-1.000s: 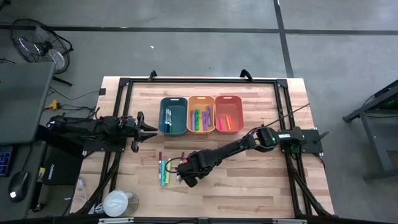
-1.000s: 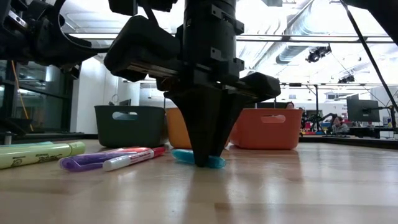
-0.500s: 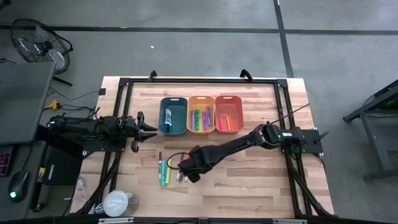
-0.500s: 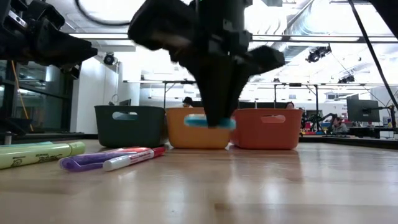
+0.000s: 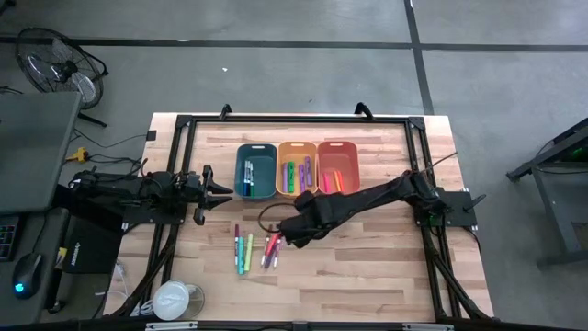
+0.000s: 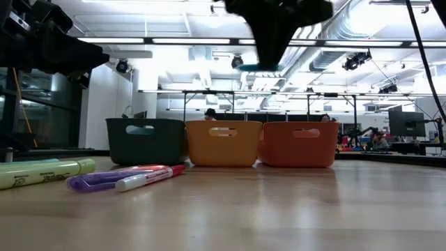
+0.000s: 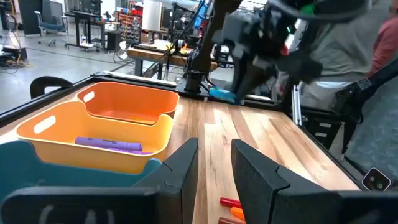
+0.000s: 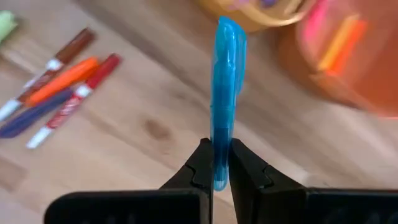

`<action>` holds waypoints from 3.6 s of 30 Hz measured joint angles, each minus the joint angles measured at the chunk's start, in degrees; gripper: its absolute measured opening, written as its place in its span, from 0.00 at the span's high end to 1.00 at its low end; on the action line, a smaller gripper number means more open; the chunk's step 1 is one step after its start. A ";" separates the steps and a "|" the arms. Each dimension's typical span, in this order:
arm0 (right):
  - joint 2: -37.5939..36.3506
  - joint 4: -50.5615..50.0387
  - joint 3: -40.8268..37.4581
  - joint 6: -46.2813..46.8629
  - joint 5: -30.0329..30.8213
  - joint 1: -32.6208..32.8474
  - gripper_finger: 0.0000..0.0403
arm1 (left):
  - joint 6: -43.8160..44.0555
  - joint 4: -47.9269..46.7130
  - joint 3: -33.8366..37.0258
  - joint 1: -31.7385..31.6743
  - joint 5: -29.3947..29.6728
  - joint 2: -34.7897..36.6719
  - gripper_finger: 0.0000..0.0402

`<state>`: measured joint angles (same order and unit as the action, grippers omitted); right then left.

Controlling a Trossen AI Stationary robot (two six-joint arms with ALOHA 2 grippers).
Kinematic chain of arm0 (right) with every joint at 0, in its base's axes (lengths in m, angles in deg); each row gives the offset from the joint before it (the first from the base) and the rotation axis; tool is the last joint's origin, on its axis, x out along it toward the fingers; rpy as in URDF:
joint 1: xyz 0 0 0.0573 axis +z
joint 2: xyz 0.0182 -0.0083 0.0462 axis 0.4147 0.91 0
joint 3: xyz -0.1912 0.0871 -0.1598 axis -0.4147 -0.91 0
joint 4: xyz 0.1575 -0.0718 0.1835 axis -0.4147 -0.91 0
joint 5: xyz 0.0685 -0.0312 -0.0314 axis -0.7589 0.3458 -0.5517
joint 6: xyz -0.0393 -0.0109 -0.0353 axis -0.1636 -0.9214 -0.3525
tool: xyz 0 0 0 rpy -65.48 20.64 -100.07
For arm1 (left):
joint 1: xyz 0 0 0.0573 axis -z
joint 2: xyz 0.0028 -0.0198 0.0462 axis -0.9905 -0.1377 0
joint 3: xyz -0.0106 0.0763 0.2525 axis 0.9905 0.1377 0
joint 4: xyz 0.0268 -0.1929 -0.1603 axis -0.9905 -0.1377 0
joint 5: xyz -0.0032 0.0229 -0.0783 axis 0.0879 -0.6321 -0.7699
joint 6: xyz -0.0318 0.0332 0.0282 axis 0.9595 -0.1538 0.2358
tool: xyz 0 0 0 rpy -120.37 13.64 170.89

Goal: Pick & Place Markers
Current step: Put the blue pen into the orange bin, then put the red marker pen into the blue bin

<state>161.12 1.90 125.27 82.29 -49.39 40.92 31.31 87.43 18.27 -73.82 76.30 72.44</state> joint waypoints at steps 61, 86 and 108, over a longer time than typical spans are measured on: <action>-23.61 48.17 -57.13 -12.26 -15.40 -30.68 0.88 | 0.01 0.00 0.00 0.00 0.00 0.00 0.77; -29.20 46.88 -54.36 -20.98 -12.50 -28.57 0.80 | 0.01 -0.02 0.01 0.00 0.00 0.00 0.77; -29.56 41.36 -41.03 -44.53 -10.59 -13.71 0.79 | 0.01 0.00 0.01 -0.01 0.00 0.00 0.77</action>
<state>131.56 43.26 84.25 37.76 -59.98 27.21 31.32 87.43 18.27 -73.83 76.30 72.44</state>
